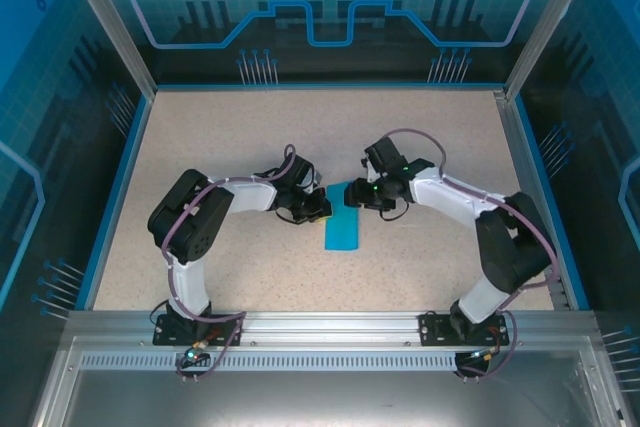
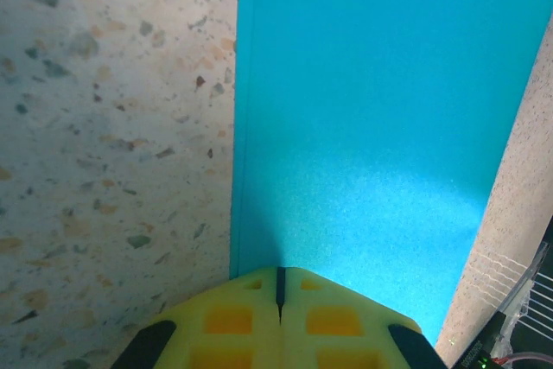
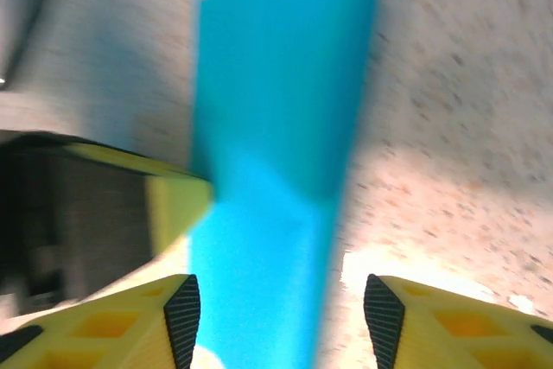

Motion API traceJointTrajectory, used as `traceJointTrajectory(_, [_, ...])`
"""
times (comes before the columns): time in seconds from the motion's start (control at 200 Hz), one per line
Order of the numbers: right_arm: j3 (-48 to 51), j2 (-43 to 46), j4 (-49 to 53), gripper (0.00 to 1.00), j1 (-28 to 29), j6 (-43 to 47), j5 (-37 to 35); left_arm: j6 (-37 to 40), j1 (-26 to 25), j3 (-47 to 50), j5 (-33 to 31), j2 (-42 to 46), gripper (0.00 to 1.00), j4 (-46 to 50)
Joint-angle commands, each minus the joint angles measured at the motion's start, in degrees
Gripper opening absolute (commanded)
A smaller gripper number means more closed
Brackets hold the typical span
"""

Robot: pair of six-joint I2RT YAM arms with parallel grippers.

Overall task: Fold a paper plane with a square sheet of paper (pick it up from the middle)
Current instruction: Hold the square sheet of paper at the center of the table, then fold the square sheet of paper in half at the center of the table.

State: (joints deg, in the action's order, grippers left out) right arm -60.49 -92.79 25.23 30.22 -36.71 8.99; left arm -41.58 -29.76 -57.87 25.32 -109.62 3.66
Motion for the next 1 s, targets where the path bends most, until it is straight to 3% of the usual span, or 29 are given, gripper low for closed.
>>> traceJointTrajectory(0.0, [-1.1,-0.6,-3.7,0.5,1.9,2.0,4.4,1.4,-0.2,-0.1,-3.7,-3.0,0.0,6.7])
traceJointTrajectory(0.105, [-1.8,-4.5,-4.7,0.31,1.9,0.3,6.1,1.2,-0.3,-0.4,-4.1,-3.2,0.0,7.1])
traceJointTrajectory(0.23, [-2.1,-8.6,-5.7,0.19,1.6,-1.1,7.0,0.7,-0.2,-0.4,-4.5,-3.2,0.0,7.6])
traceJointTrajectory(0.69, [7.3,-11.4,-12.2,0.14,-2.9,1.8,7.0,-1.1,-0.3,-0.2,-6.6,-4.0,0.0,11.4])
traceJointTrajectory(0.995, [14.0,-8.5,-16.7,0.13,-8.2,4.6,8.3,-1.5,-0.2,0.5,-7.7,-4.9,0.0,12.9])
